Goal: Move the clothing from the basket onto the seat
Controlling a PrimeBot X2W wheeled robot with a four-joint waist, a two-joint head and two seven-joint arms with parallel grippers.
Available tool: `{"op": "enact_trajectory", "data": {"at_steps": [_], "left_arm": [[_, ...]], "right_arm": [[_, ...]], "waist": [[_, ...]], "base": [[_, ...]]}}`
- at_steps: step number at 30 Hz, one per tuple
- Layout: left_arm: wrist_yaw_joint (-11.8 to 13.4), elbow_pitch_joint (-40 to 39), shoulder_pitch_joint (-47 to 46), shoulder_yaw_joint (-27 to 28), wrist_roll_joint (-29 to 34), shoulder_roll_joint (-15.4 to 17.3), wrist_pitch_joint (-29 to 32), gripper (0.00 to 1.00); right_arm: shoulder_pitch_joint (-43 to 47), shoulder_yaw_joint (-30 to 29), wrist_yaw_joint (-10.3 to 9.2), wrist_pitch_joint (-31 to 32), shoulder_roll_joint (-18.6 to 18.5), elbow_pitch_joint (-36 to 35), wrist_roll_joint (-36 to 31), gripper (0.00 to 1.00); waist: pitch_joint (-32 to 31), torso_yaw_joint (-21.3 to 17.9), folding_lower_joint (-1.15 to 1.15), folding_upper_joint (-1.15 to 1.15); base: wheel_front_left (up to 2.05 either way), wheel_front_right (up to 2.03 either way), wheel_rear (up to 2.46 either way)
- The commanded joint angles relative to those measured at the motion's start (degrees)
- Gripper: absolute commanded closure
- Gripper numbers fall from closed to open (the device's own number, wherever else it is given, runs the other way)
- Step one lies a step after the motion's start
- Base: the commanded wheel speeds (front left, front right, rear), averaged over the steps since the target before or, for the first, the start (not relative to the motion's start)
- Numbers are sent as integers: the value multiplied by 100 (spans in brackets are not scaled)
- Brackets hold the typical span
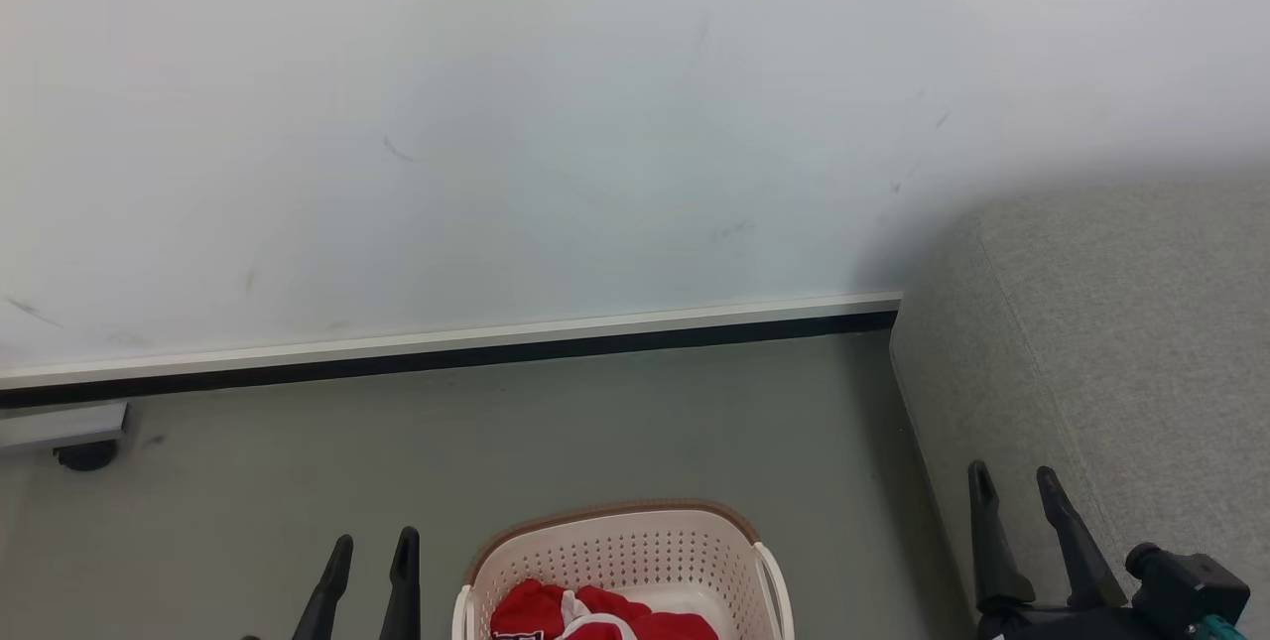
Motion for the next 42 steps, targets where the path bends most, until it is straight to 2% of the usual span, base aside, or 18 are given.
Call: {"op": "enact_trajectory", "data": {"at_steps": [1,32,42], "left_arm": [[4,-78,49,6,205,9,-64,0],[174,-277,204,-51,1725,12,-267,0],[164,-268,250,-21,1871,13,-293,0]], "right_arm": [[3,75,3,-79,-54,-72,-172,0],[95,748,4,-550,-282,-200,-1450,0],[110,806,4,-589,-267,-191,-1603,0]], "waist": [[-5,-1,-1,0],[-154,-9,-1,0],[-164,-19,-1,0]], "base": [[0,0,0],[0,0,0],[0,0,0]]}}
